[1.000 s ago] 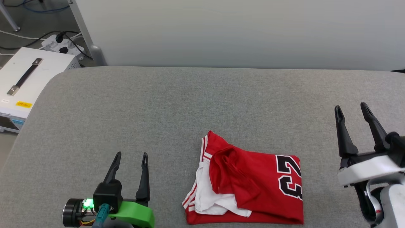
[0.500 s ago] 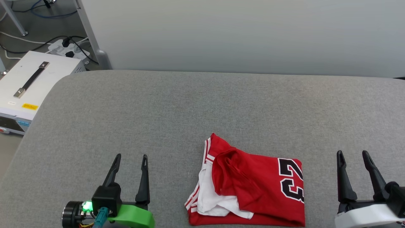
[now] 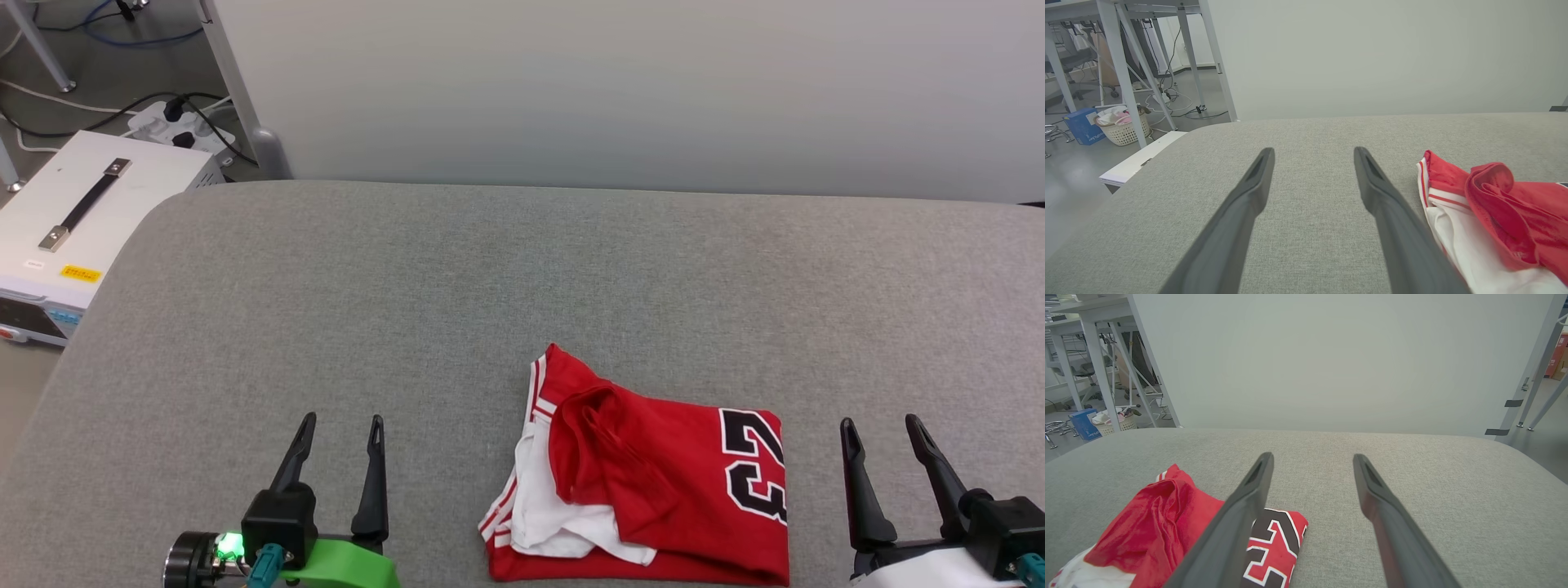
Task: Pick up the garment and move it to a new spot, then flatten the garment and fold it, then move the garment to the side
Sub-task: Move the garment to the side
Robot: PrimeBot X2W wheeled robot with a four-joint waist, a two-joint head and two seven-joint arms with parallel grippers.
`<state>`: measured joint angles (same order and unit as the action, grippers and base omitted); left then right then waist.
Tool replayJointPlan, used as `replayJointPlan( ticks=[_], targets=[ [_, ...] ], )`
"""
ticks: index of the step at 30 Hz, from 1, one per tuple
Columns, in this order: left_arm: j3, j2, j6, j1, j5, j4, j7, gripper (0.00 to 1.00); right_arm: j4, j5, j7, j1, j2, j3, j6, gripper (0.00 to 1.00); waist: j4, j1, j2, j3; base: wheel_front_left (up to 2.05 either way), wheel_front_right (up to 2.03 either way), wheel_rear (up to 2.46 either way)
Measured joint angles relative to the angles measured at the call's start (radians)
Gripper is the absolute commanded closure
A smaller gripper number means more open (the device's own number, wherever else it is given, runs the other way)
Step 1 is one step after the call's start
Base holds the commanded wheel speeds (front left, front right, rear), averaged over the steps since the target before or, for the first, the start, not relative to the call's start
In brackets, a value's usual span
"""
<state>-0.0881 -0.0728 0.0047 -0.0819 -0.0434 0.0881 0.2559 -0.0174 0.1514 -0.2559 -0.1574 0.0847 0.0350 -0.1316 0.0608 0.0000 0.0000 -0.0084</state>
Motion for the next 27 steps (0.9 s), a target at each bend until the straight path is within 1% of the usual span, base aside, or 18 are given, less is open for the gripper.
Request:
replayJointPlan(
  ticks=[3,4,8,10,13,16,19,23,27],
  targets=[
    [0.001,0.0,0.0,0.0,0.0,0.0,0.0,0.0,0.003,0.001,0.0,0.006,0.007,-0.003,0.0,0.0,0.002,0.0,0.0,0.005,0.0,0.0,0.0],
    [0.001,0.001,0.0,0.0,0.0,0.001,0.0,0.0,0.001,0.011,0.0,0.056,0.031,0.002,0.0,0.0,0.003,0.0,0.0,0.009,0.0,0.0,0.0],
    [0.0,0.001,0.0,0.002,0.0,0.003,0.0,0.0,0.013,0.036,0.001,0.174,0.111,0.001,0.0,0.0,0.008,0.0,0.0,0.02,0.0,0.0,0.0],
    [-0.001,0.002,-0.002,0.004,0.0,0.005,0.0,0.0,0.034,0.092,0.047,0.229,0.152,-0.013,0.0,0.0,0.012,0.0,0.0,0.025,0.0,0.0,0.0],
    [-0.003,0.003,-0.002,0.007,0.002,0.008,0.0,0.0,0.052,0.175,0.194,0.307,0.241,-0.071,0.0,0.0,0.017,0.0,0.0,0.035,0.0,0.0,0.0],
    [-0.003,0.004,-0.002,0.01,0.002,0.01,0.0,0.0,0.063,0.293,0.42,0.355,0.33,-0.143,0.0,0.0,0.023,0.0,0.0,0.046,0.0,0.0,0.0],
    [-0.003,0.004,-0.002,0.015,0.002,0.011,0.0,0.0,0.071,0.416,0.615,0.362,0.385,-0.194,0.0,0.0,0.028,0.0,0.0,0.056,0.0,0.0,0.0],
    [-0.007,0.006,-0.002,0.027,0.002,0.012,0.0,0.0,0.097,0.555,0.817,0.357,0.431,-0.222,0.0,0.0,0.038,0.0,0.0,0.069,0.0,0.0,0.0],
    [-0.016,0.008,-0.008,0.046,0.002,0.014,0.0,0.0,0.129,0.651,0.926,0.325,0.425,-0.221,0.0,0.0,0.05,0.0,0.0,0.085,0.0,0.0,0.0]
  ],
)
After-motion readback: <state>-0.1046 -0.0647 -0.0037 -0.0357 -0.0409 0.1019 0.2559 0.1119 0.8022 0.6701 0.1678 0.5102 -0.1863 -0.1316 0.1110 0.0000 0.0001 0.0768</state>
